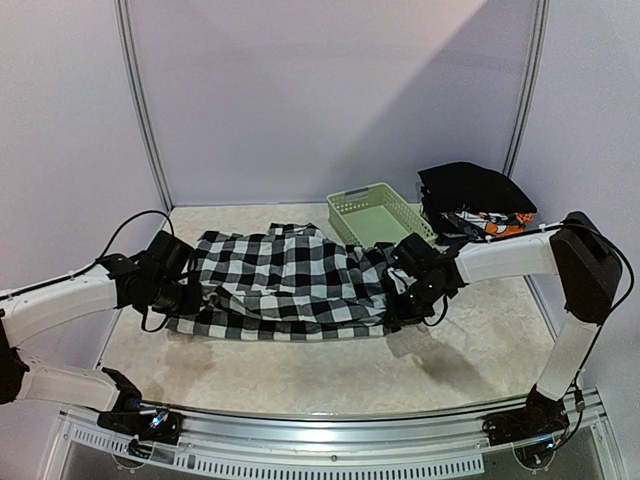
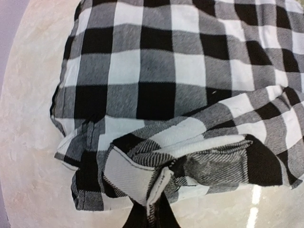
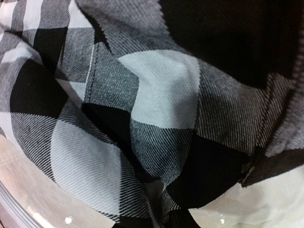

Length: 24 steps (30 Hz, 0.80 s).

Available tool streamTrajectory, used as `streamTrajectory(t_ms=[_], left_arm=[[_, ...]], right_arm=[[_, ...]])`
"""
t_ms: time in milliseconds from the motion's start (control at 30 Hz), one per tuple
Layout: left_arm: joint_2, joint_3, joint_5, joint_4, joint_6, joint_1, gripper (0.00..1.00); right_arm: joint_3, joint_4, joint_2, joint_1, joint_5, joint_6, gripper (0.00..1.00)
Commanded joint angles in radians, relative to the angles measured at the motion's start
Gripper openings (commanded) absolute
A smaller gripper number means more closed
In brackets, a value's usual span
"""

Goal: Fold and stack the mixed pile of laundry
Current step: Adjust the 1/3-folded shirt at the center of the board, then move the bin to the corner of the board.

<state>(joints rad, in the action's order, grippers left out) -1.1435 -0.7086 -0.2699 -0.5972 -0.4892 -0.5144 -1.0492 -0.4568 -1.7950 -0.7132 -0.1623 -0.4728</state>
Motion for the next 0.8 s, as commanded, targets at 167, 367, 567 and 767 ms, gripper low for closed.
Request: streamTrajectory(t_ms=[167,367,567,767], left_arm=[[0.110,0.120,-0.126,-0.036,-0.158,-0.012,0.60],[0.201,0.076,-0.163,-0.084,-0.166,-0.013,0.76],[0.164,0.061,-0.068,-0.013,-0.149,-0.026,0.63],[-0.016,0.062,-0.001,0.147,-0.108,-0.076,0.58]], right_arm=[[-0.080,-0.063,0.085,0.003,-0.013,0.035,0.48],[-0.111,-0.099,0.189,0.003,-0.040,0.064,0.69],[-0.134,-0.049,0.271,0.060,0.085,0.019,0.78],[-0.313,-0.044,0.129,0.090,0.109,0.079,0.78]])
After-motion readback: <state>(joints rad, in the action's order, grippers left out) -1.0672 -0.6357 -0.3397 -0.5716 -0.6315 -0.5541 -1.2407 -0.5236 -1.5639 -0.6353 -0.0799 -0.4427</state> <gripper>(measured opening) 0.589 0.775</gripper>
